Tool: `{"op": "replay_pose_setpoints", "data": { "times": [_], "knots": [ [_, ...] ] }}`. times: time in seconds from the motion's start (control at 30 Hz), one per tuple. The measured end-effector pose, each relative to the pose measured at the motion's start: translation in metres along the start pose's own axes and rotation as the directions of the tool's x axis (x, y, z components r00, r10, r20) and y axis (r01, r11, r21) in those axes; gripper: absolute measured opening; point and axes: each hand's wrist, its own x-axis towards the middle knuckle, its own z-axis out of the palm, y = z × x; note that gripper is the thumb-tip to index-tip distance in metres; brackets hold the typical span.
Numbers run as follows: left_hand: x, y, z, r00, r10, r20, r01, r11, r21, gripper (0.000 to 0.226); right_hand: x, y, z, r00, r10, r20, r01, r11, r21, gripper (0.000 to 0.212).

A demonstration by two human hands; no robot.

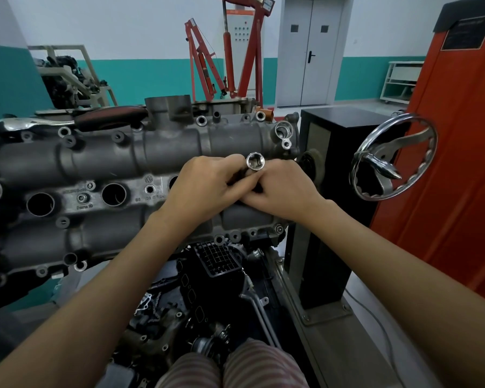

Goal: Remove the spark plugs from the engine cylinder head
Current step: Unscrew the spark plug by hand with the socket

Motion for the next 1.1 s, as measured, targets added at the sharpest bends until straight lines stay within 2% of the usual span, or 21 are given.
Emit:
{"op": "replay_pose_setpoints", "data": {
  "times": [0.17, 0.23, 0.43, 0.53, 0.67, 0.8, 0.9, 0.97, 1.1],
  "knots": [
    [0.0005, -0.001, 0.0002, 1.0, 0.007, 0.005, -0.007, 1.0, -0.018, 0.048, -0.0002, 0.0004, 0.0008, 0.998, -0.031, -0.061, 0.029, 0.999, -0.038, 0.035],
    [0.0006, -0.0004, 0.0001, 0.999, -0.019, 0.032, 0.02, 0.999, -0.031, 0.051, -0.0004, -0.0003, 0.0, 0.997, -0.05, -0.053, 0.047, 0.997, -0.057, 0.038],
    [0.0002, 0.0036, -0.0021, 1.0, -0.003, 0.016, 0.004, 0.999, -0.038, 0.027, -0.0003, 0.0002, -0.0002, 1.0, -0.028, 0.005, 0.028, 0.999, -0.04, 0.052],
    [0.0005, 0.0034, -0.0016, 1.0, 0.01, 0.015, -0.01, 0.999, -0.031, 0.023, -0.0002, 0.0006, 0.0008, 1.0, -0.024, -0.016, 0.024, 0.999, -0.04, 0.045],
    [0.0007, 0.0006, -0.0001, 1.0, 0.023, -0.005, -0.023, 1.0, 0.0, 0.038, 0.0004, 0.0019, 0.0008, 1.0, -0.004, 0.001, 0.004, 0.998, -0.063, 0.03],
    [0.0014, -0.0015, 0.0002, 1.0, 0.019, -0.009, -0.019, 1.0, 0.014, 0.05, -0.0008, -0.0008, -0.0013, 0.997, -0.036, -0.065, 0.032, 0.998, -0.056, 0.021],
    [0.0011, -0.0004, 0.0005, 1.0, 0.01, -0.011, -0.009, 1.0, 0.016, 0.048, -0.0022, -0.0031, -0.0012, 0.994, -0.076, -0.078, 0.071, 0.996, -0.062, 0.031],
    [0.0007, 0.001, 0.0005, 1.0, 0.014, -0.015, -0.014, 1.0, 0.018, 0.044, -0.0017, -0.0026, -0.002, 0.997, -0.062, -0.036, 0.059, 0.996, -0.068, 0.038],
    [0.0008, 0.003, -0.0015, 1.0, 0.019, 0.001, -0.019, 1.0, 0.017, 0.039, -0.0008, -0.0002, -0.0014, 0.999, -0.038, -0.001, 0.038, 0.997, -0.06, 0.03]
  ]
}}
